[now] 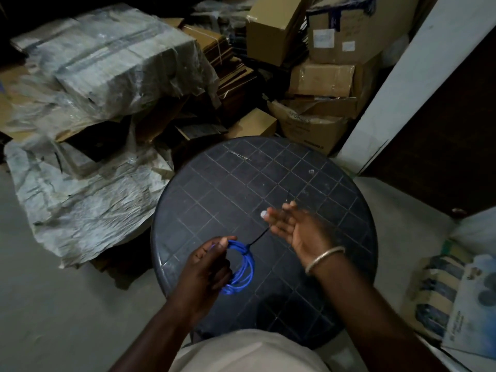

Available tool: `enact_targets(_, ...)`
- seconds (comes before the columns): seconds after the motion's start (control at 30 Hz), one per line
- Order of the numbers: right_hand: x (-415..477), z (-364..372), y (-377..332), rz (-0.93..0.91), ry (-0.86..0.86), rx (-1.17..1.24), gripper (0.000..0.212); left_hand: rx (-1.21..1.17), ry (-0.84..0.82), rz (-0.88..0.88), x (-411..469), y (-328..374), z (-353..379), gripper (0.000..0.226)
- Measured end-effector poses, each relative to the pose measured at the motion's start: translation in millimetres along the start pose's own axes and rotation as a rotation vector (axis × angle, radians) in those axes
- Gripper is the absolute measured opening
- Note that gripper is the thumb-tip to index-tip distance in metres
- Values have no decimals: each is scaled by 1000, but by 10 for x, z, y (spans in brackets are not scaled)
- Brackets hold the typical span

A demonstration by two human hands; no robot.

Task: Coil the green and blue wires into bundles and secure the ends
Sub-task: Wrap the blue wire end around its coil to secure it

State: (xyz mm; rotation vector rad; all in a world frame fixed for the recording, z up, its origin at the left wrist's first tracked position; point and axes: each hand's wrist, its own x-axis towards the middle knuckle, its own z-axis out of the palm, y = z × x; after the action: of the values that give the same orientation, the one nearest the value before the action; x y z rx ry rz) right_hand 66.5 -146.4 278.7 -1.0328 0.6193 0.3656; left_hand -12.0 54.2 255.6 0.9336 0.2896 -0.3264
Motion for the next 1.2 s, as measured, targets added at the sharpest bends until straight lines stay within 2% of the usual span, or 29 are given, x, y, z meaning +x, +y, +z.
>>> enact_targets(0.07, 7, 50, 343, 15, 25, -174, 25, -100, 101, 4, 97, -84, -106, 26)
enact_targets(0.17, -91, 90, 901, 139, -101, -384, 23, -172, 180, -5, 297, -216, -256, 25)
enact_targets(0.23, -79, 43, 1155, 190, -150, -377, 19, -163, 215, -42, 462, -338, -340, 26)
enact_targets(0.3, 70, -50, 1275, 189, -83, -317, 8, -110, 255, -83, 623, -488, -387, 26)
enact_targets(0.43, 623, -259, 1289, 137, 104, -280, 10, 121, 331, -138, 1083, -796, -406, 20)
enact_targets(0.57, 1233, -476, 1212, 108, 258, -324, 16, 376, 323, -153, 1680, -1046, -461, 26)
enact_targets(0.67, 1679, -645, 1160, 76, 288, -376, 14, 595, 298, -223, 2144, -1239, -668, 26)
enact_targets(0.77, 2053, -793, 1164, 81, 317, -427, 10, 806, 236, -295, 2709, -1720, -1219, 32)
enact_targets(0.83, 2242, -864, 1197, 83, 330, -472, 8, 896, 254, -333, 2936, -1827, -1338, 22)
enact_targets(0.93, 2428, -915, 1238, 92, 371, -507, 13, 973, 315, -389, 3094, -1730, -1191, 14)
enact_targets(1.07, 2587, -981, 1312, 63, 432, -596, 14, 1093, 346, -391, 3172, -1667, -954, 24)
enact_targets(1.2, 2682, -1035, 1454, 67, 462, -722, 27, 1205, 308, -393, 3180, -1728, -871, 31)
